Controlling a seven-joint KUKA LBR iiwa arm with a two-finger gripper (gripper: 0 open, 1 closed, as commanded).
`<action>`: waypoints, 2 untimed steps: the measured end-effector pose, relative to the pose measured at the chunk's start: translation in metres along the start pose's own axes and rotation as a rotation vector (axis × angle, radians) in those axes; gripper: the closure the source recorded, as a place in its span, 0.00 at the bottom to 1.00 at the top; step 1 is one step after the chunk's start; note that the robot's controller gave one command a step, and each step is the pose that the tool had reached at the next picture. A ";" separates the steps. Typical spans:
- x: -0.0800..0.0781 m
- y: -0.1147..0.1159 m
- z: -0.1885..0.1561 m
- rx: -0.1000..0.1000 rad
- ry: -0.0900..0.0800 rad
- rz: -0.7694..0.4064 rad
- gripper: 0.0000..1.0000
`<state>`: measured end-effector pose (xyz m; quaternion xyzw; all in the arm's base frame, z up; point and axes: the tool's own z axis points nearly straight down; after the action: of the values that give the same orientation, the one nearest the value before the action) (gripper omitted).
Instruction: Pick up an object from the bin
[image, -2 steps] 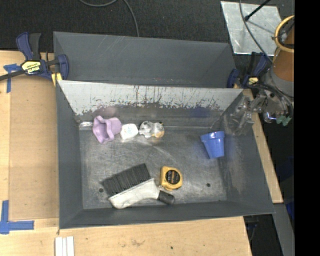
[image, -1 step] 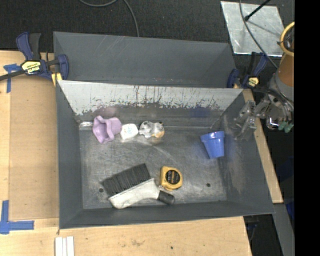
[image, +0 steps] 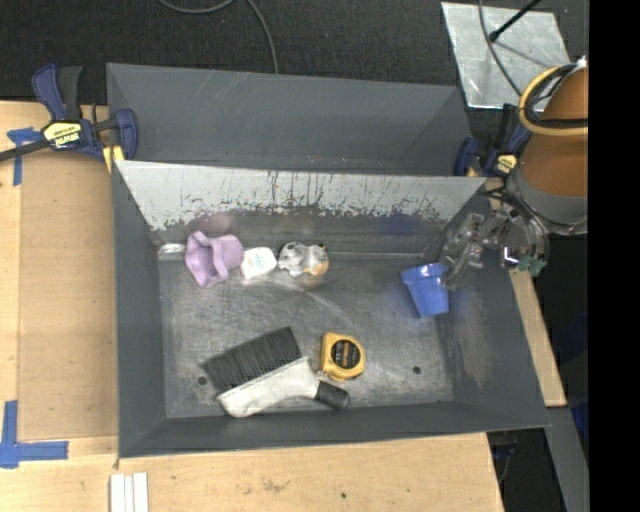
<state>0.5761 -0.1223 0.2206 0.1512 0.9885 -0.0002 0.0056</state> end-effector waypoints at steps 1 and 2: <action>0.001 0.002 0.028 0.002 0.014 -0.013 1.00; 0.023 0.011 0.030 0.001 0.006 0.091 1.00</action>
Offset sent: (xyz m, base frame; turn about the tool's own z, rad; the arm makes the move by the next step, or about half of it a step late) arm -0.0352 0.0331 -0.0394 0.1690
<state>0.5576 -0.1047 0.1908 0.1960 0.9806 0.0000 0.0027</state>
